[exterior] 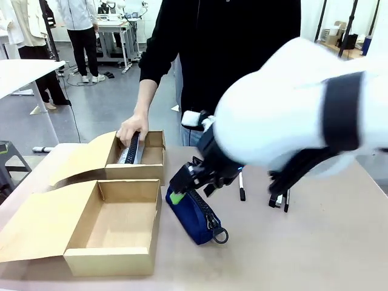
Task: Place items inside the box.
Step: Pick up a Pencil pouch or Stapler and place it inside the Mailer Box closest to the robot.
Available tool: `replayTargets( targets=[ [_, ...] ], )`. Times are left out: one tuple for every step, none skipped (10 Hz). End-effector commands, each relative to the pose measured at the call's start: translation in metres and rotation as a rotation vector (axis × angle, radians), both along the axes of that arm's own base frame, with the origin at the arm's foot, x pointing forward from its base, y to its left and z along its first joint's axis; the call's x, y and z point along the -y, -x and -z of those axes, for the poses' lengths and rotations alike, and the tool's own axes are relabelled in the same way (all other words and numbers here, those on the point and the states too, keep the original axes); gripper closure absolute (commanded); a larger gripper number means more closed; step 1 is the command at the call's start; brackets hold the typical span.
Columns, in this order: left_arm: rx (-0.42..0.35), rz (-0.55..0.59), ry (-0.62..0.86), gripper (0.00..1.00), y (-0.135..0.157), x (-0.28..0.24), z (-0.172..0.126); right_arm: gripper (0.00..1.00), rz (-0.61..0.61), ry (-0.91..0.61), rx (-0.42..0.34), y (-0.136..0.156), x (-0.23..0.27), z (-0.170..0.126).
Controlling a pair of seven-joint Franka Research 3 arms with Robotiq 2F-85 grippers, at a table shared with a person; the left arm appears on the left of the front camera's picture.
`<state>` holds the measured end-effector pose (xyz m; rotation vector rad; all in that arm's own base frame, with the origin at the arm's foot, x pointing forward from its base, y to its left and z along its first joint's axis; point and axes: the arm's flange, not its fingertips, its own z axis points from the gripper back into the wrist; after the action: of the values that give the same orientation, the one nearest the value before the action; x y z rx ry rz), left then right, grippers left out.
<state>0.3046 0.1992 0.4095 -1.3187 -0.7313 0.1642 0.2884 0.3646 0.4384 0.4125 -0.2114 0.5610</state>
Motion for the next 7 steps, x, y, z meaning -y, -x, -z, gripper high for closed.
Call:
replayTargets(
  targets=[
    [0.035, -0.004, 0.009, 0.00, 0.001, 0.001, 0.000, 0.00, 0.024, -0.068, -0.009, 0.009, 0.012, -0.016],
    [0.035, -0.004, 0.009, 0.00, 0.001, 0.001, 0.000, 0.00, 0.024, -0.068, -0.009, 0.009, 0.012, -0.016],
    [0.035, -0.004, 0.009, 0.00, 0.001, 0.001, 0.000, 0.00, -0.005, 0.004, -0.008, -0.005, 0.001, 0.004],
    [0.035, -0.004, 0.009, 0.00, 0.001, 0.001, 0.000, 0.00, 0.004, 0.092, -0.028, -0.007, -0.018, 0.007],
    [0.035, -0.004, 0.009, 0.00, 0.001, 0.001, 0.000, 0.00, -0.028, 0.132, -0.032, -0.015, -0.035, 0.012],
    [0.035, -0.004, 0.009, 0.00, 0.001, 0.001, 0.000, 0.00, -0.025, 0.165, -0.039, -0.025, -0.048, 0.019],
    [0.035, -0.004, 0.009, 0.00, 0.001, 0.001, 0.000, 0.00, 0.013, 0.212, -0.023, -0.034, -0.057, 0.026]
  ],
)
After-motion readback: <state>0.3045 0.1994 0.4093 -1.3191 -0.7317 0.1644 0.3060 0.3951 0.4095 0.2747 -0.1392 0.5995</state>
